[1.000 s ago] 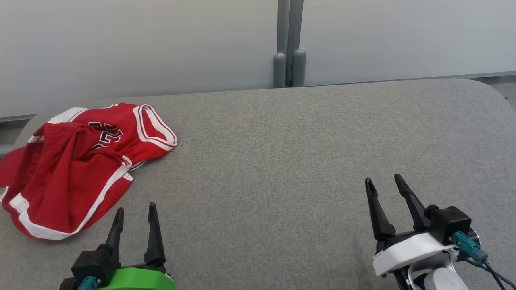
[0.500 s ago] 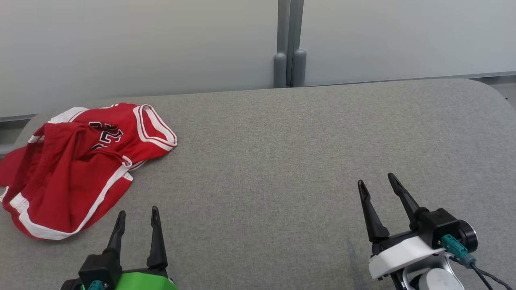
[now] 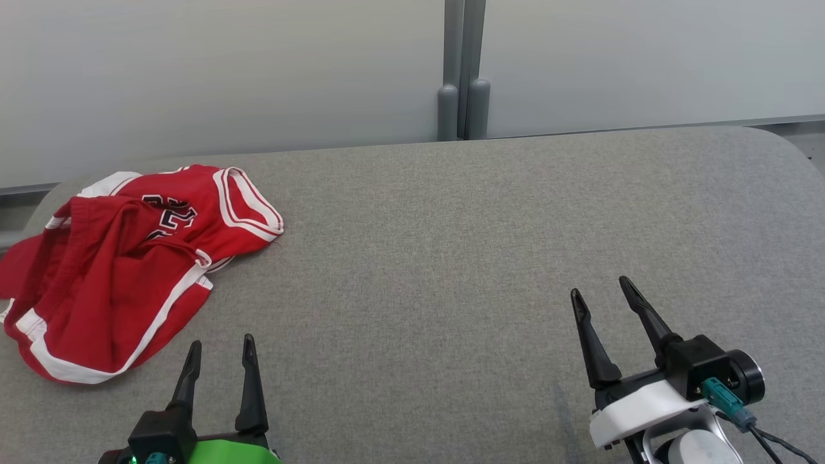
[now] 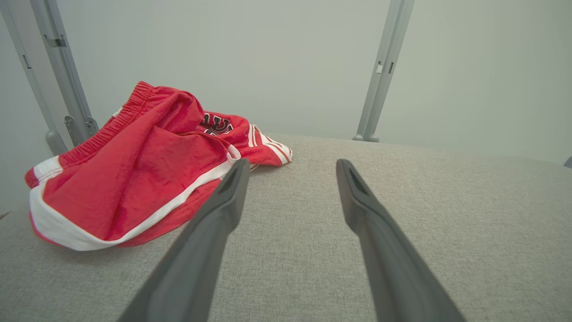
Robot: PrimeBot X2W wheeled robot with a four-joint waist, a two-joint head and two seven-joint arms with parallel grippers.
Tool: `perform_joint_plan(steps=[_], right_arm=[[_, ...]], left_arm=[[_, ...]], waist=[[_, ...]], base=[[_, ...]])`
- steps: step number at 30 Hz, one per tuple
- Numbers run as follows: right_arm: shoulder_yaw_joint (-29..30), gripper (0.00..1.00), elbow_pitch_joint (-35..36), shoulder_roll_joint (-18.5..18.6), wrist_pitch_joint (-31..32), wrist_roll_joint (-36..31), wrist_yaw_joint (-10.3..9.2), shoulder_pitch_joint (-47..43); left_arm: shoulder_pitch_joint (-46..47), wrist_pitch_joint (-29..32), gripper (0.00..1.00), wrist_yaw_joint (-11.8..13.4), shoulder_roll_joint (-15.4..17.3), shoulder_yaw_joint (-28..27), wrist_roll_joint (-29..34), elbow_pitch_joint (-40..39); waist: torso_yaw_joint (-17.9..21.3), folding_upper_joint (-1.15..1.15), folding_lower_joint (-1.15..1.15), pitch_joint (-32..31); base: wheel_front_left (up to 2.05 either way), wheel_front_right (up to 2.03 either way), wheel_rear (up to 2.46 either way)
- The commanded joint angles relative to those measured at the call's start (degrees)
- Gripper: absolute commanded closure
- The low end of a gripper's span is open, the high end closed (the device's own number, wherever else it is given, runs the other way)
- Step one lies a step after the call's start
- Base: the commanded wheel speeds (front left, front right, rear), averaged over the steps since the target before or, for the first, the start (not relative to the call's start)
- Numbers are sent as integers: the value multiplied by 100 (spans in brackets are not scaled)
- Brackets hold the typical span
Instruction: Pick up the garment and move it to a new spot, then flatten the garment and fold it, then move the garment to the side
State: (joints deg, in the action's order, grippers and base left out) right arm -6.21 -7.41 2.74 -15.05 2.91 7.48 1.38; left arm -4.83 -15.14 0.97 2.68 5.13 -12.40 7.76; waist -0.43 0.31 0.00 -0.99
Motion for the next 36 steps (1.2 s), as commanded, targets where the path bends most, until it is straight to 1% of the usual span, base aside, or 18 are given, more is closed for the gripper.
perform_joint_plan(steps=[1, 16, 21, 25, 29, 33, 34, 36], right_arm=[[18, 0, -14, 26, -19, 28, 2, 8], [29, 0, -17, 26, -19, -10, 2, 7], [67, 0, 28, 24, -19, -79, 2, -29], [98, 0, 59, 24, -18, -120, 2, -66], [113, 0, 100, 24, -18, -123, 2, -39], [99, 0, 105, 23, -18, -118, 2, 25], [80, 0, 102, 24, -18, -95, 1, 49], [59, 0, 95, 25, -19, -78, 1, 48]], left_arm=[[-48, -3, 0, -17, 38, -23, -21, 20], [-32, -3, 0, -4, 37, -31, -6, 60], [20, -3, 0, -21, 37, -17, 12, 83], [63, -3, 0, -22, 37, -22, 53, 78], [87, -3, 0, -15, 36, -68, 57, 59], [97, -2, 0, 6, 35, -123, 27, 51], [80, -1, 0, 7, 34, -176, -4, 51], [63, 0, 0, -2, 34, -214, -17, 59]], waist=[[-3, -31, 0, 0], [-30, -31, 0, -8], [-157, -31, 0, -15], [-421, -31, 0, -22], [-791, -31, 0, -9], [-1211, -31, 0, 5], [-1511, -31, 0, 8], [-1694, -31, 0, 10]], base=[[0, 0, 0], [0, 0, 0], [0, 0, 0], [0, 0, 0], [0, 0, 0], [0, 0, 0], [0, 0, 0], [0, 0, 0]])
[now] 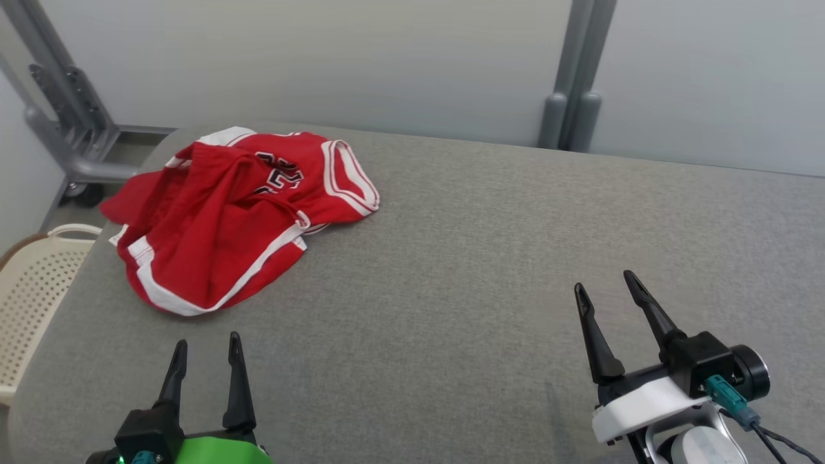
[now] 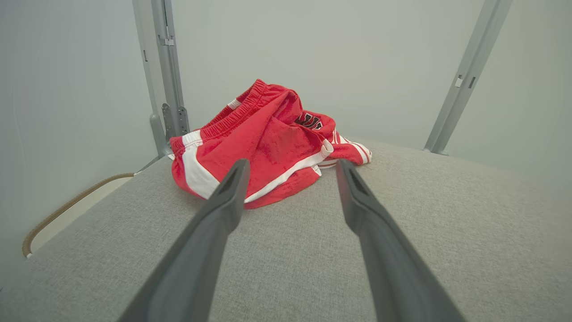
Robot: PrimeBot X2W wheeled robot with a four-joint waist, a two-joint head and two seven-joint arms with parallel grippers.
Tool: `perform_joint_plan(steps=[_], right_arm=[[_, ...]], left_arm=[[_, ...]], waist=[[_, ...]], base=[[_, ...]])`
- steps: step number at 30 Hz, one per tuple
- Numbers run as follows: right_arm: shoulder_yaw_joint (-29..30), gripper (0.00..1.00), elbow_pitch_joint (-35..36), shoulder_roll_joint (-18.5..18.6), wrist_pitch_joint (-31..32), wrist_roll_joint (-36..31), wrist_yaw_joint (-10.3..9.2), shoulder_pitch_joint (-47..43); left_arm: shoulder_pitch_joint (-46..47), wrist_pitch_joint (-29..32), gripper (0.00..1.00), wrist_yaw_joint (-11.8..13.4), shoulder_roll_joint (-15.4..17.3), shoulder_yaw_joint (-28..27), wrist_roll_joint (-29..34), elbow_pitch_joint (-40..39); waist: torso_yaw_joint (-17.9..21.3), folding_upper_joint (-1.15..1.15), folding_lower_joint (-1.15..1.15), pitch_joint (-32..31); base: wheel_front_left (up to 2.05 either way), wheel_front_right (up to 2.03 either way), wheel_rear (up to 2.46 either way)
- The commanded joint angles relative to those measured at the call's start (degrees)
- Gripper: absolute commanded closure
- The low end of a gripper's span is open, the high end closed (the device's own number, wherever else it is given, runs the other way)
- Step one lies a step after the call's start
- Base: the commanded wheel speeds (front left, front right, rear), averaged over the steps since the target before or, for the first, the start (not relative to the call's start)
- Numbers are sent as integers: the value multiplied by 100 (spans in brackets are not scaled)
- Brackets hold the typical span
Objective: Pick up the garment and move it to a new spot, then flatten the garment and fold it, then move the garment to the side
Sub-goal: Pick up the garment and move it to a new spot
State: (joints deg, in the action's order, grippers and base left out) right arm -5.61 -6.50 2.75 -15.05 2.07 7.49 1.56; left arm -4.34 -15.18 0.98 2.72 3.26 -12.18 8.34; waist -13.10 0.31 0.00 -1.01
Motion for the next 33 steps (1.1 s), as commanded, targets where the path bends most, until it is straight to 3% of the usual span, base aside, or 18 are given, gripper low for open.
perform_joint_plan(steps=[1, 7, 14, 24, 33], right_arm=[[-12, 0, -3, 23, -18, 13, 0, 31], [-49, 0, -28, 24, -18, 55, 0, 25], [-56, 0, -43, 24, -18, 69, 0, 67], [-69, 0, -64, 25, -18, 85, 0, 66], [14, 0, -68, 24, -18, 12, 0, 107]], left_arm=[[2, 2, 0, -11, 30, -47, -42, 7], [-79, 2, 0, -13, 29, -56, -95, -19], [-68, 3, 0, -5, 29, -36, -127, -25], [44, 2, 0, -17, 117, -156, -112, 14], [874, 327, 0, -148, 582, -206, -24, 165]], waist=[[-509, -31, 0, 14], [-843, -31, 0, 12], [-942, -31, 0, 23], [-779, -31, 0, 52], [-554, -31, 0, 115]], base=[[0, 0, 0], [0, 0, 0], [0, 0, 0], [0, 0, 0], [0, 0, 0]])
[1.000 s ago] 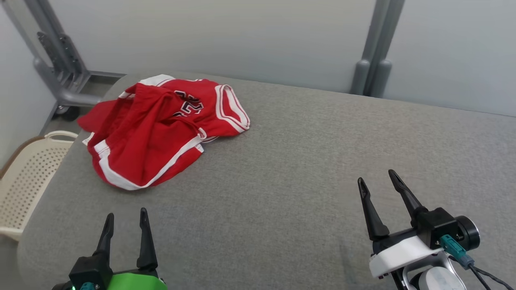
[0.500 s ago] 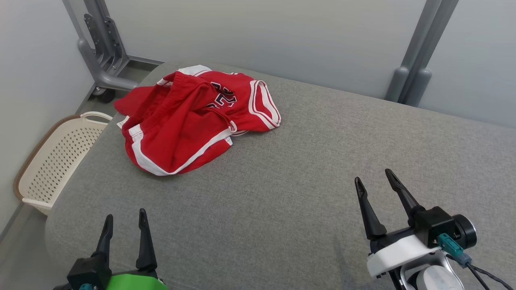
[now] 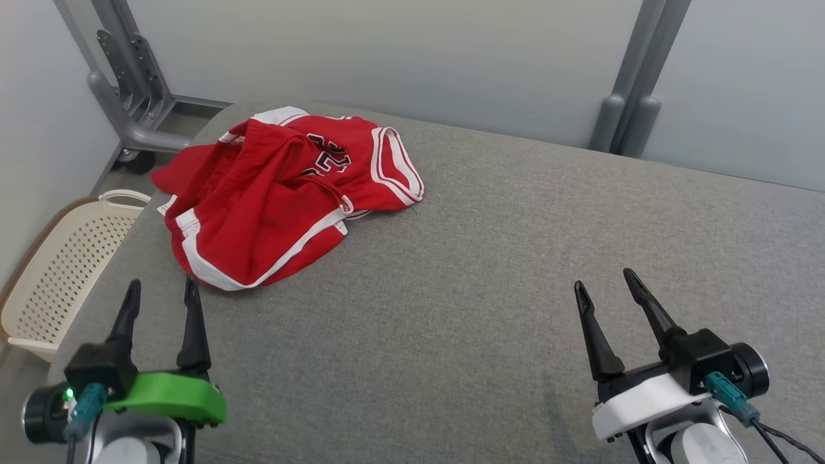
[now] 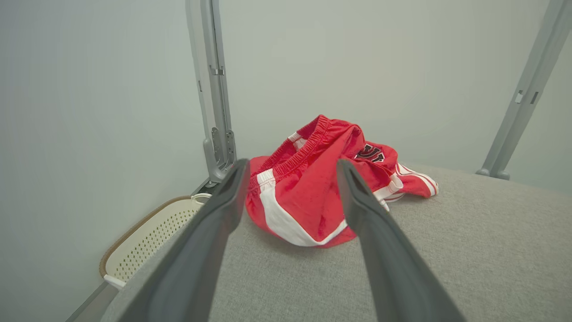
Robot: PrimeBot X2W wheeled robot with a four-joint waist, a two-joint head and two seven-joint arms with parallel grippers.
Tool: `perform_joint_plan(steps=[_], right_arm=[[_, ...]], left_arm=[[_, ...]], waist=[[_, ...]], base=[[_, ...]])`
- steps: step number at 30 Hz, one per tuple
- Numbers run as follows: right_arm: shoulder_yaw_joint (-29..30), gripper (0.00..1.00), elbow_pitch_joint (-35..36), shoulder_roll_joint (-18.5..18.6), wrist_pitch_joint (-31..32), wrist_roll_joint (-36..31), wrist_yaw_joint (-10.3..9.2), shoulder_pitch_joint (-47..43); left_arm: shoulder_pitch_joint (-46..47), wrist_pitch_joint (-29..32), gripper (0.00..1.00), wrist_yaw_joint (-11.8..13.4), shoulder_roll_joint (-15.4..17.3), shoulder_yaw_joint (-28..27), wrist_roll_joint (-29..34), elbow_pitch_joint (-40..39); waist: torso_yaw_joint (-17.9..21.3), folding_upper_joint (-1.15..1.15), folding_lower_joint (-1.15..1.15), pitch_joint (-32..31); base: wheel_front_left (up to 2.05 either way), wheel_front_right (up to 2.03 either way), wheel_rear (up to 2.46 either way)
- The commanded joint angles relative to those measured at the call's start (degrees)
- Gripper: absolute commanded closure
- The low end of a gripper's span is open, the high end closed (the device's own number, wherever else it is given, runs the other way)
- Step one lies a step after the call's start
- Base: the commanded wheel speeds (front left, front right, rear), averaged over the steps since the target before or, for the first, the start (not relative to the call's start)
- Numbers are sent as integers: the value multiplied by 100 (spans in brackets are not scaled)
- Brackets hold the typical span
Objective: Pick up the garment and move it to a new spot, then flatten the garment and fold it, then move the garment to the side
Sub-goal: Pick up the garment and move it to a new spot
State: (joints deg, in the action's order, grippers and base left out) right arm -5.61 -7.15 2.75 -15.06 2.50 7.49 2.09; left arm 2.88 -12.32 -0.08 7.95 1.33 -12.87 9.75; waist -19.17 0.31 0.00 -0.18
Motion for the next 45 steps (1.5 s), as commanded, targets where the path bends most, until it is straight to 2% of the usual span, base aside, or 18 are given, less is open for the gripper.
perform_joint_plan(steps=[1, 7, 11, 17, 31, 41, 42, 43, 44, 45], right_arm=[[17, 0, 1, 24, -17, -35, 0, 64], [-22, 0, 22, 27, -17, -95, 0, 134], [-40, 0, 134, 23, -17, -153, 0, 246], [-80, 0, 276, 25, -17, -315, 0, 421], [-164, 0, 508, 24, -17, -703, 0, 748], [-191, 0, 603, 23, -17, -803, 0, 816], [-190, 0, 602, 24, -17, -802, 0, 823], [-194, 0, 599, 24, -17, -799, 0, 828], [-200, 0, 593, 23, -17, -797, 0, 835], [-204, 0, 584, 23, -17, -792, 0, 843]], left_arm=[[282, 137, 0, -61, 115, -15, 27, 69], [1163, 568, 0, -187, 417, -20, 0, 461], [1862, 927, 0, -358, 672, 70, 9, 985], [2544, 1237, 0, -530, 879, 182, -99, 1794], [3484, 1681, 0, -721, 1197, 507, -466, 3287], [3649, 1889, 0, -737, 1415, 892, -749, 3907], [3653, 1893, 11, -736, 1436, 926, -765, 3955], [3660, 1885, 50, -737, 1461, 930, -783, 4016], [3665, 1904, 68, -737, 1464, 926, -828, 4081], [3676, 1923, 95, -737, 1456, 929, -851, 4155]], waist=[[77, -31, 0, 46], [268, -31, 0, 204], [460, -31, 0, 438], [702, -31, 0, 803], [1084, -31, 0, 1543], [1264, -31, 0, 1768], [1275, -31, 0, 1774], [1286, -31, 0, 1777], [1297, -31, 0, 1778], [1307, -31, 0, 1776]], base=[[0, 0, 0], [0, 0, 0], [0, 0, 0], [0, 0, 0], [0, 0, 0], [0, 0, 0], [0, 0, 0], [0, 0, 0], [0, 0, 0], [0, 0, 0]])
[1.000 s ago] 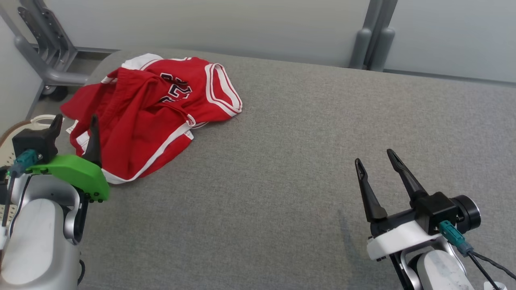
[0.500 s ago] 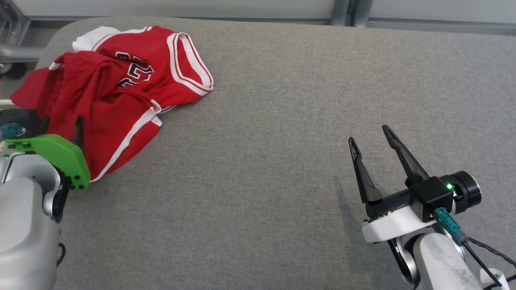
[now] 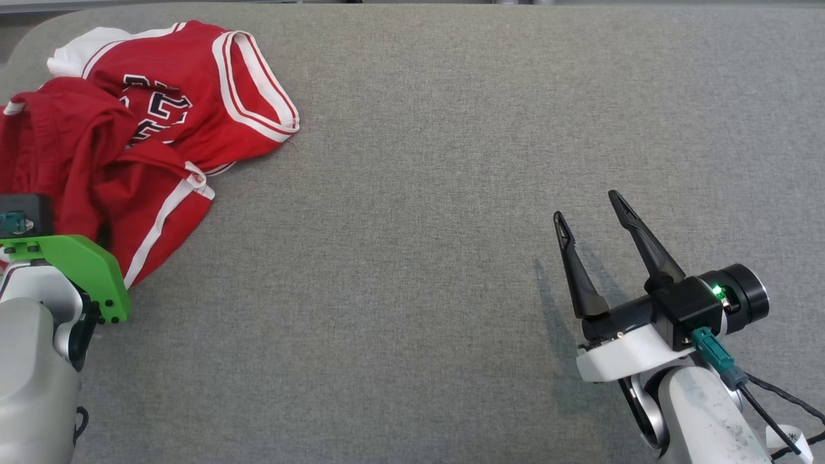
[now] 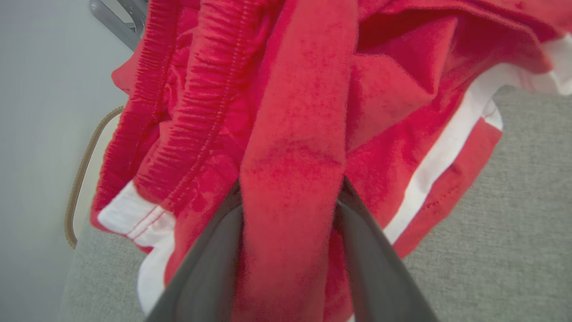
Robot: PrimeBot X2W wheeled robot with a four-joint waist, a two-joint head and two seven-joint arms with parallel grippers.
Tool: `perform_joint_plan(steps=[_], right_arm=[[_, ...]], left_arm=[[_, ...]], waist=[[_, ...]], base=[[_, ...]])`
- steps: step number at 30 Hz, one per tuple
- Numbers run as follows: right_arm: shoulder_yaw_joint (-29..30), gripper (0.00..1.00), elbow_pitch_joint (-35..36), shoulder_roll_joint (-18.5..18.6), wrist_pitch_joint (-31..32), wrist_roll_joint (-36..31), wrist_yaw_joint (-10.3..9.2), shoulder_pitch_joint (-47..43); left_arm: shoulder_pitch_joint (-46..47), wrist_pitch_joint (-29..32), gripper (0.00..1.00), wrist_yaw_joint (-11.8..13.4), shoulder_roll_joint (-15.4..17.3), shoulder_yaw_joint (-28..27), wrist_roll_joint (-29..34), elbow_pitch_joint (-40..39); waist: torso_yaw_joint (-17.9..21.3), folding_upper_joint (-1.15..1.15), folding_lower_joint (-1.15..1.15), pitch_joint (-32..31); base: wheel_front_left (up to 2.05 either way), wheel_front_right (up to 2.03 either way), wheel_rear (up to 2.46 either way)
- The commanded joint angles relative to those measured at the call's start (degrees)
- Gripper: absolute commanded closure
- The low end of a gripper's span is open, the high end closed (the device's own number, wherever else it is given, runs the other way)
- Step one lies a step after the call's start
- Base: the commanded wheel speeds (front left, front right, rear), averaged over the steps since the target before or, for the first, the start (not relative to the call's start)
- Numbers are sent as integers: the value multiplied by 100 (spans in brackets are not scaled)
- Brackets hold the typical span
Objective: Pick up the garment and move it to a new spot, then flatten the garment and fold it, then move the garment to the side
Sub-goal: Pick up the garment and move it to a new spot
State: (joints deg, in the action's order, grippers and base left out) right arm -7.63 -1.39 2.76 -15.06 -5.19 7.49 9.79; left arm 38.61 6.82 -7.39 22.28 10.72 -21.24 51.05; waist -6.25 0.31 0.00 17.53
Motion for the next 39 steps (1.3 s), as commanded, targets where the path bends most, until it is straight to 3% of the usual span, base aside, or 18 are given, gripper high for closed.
perform_joint_plan(steps=[1, 9, 24, 32, 39], right_arm=[[-5, 0, -4, 22, -17, -17, 0, 80], [21, 0, -94, 22, -17, 121, 0, -24], [157, 0, -218, 22, -17, 467, 0, -499], [346, 0, -204, 23, -17, 542, 0, -786], [533, 0, -154, 22, -17, 503, 0, -924]], left_arm=[[110, 1, 100, -7, 20, 7, -34, 60], [180, -311, 100, -8, 104, 121, -180, 153], [495, -75, 100, -9, 289, 874, -467, -1037], [254, 300, 100, -6, 68, 1171, -646, -2061], [-235, 510, 100, 203, -406, 1494, -732, -2901]], waist=[[24, -31, 0, -4], [39, -31, 0, -284], [6, -31, 0, -1323], [137, -31, 0, -1739], [346, -31, 0, -1755]], base=[[0, 0, 0], [0, 0, 0], [0, 0, 0], [0, 0, 0], [0, 0, 0]])
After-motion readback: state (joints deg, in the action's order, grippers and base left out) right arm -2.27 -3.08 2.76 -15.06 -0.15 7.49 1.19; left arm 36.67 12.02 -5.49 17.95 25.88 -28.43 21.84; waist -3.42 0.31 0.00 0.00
